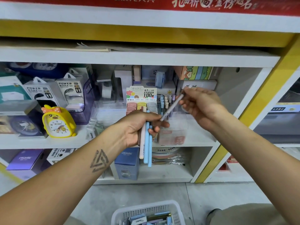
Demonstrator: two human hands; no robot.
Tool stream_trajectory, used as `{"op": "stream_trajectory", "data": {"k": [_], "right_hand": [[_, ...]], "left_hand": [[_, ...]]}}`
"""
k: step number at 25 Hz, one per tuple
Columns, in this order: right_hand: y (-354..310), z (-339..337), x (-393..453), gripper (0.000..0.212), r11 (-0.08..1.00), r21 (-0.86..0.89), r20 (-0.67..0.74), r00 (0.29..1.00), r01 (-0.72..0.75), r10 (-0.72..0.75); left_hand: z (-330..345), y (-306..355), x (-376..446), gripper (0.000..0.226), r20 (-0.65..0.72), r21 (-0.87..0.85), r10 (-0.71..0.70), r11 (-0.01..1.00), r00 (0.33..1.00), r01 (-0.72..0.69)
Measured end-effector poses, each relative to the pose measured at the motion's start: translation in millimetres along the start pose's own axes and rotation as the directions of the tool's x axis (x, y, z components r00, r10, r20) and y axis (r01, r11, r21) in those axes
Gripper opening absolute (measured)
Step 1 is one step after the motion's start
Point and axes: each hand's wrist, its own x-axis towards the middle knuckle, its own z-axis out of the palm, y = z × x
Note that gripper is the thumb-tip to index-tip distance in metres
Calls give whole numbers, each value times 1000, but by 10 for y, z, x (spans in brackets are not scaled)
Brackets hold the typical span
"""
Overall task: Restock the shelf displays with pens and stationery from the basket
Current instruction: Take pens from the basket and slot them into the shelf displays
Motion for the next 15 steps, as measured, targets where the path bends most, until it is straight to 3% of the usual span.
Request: {"op": "stream_trajectory", "data": {"k": [2,4,6,8,9,15], "right_hand": [[-36,-118,61,13,953,-257,-71,980,162,-186],[12,-185,105,11,752,-608,-17,943,255,-333],[109,-190,114,5,561,-773,81,923,296,-375],[208,-186,127,16,421,-843,162,904,335,-395],[243,-183,137,17,400,-847,183,900,349,-396],[366,-148,213,19,407,-819,231,882,405,-411]], "left_hand": [[-12,-14,13,7,-72,47,6,999,997,-2],[-17,-15,22,16,-110,70,31,997,993,-24],[-28,-13,30,25,-137,31,23,999,990,-19],[-47,-7,44,30,-161,-35,9,999,987,-14],[-55,-2,49,29,-168,-59,5,998,986,-16],[-95,17,58,24,-179,-114,0,993,984,-21]]}}
